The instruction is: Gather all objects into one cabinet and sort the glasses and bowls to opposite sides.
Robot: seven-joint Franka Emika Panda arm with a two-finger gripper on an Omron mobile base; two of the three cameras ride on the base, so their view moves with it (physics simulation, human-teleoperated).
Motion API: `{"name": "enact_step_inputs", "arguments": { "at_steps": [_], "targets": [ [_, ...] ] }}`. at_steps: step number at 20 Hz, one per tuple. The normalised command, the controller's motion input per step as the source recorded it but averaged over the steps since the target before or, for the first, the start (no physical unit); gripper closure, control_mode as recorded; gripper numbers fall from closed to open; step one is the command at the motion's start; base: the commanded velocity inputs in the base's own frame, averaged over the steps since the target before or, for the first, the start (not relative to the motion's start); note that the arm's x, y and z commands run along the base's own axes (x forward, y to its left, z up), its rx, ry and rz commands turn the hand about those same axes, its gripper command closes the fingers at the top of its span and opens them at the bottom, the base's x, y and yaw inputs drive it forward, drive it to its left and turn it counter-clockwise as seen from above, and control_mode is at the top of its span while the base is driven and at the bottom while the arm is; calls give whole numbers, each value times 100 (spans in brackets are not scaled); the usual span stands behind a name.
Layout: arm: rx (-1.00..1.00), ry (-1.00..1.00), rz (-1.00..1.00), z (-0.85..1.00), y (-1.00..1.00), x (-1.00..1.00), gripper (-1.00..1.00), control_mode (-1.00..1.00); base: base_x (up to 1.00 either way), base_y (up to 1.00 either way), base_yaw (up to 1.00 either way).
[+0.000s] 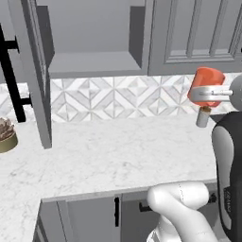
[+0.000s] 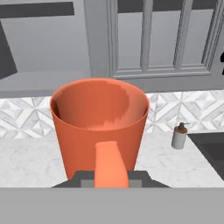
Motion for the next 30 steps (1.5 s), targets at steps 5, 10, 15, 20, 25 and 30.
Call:
{"name": "enact_step_inputs", "arguments": {
  "at_steps": [5, 10, 15, 20, 25, 30],
  "targets": [
    [0, 0, 0, 0, 0, 0, 100, 100, -32, -69, -23],
    [0, 0, 0, 0, 0, 0, 100, 100, -30, -55, -36],
    [0, 0, 0, 0, 0, 0, 100, 100, -36, -48, -44],
    [0, 0, 0, 0, 0, 0, 100, 100, -44, -50, -43],
    [0, 0, 0, 0, 0, 0, 100, 100, -42, -51, -46],
    [0, 0, 0, 0, 0, 0, 100, 100, -20, -66, -52]
  ]
}}
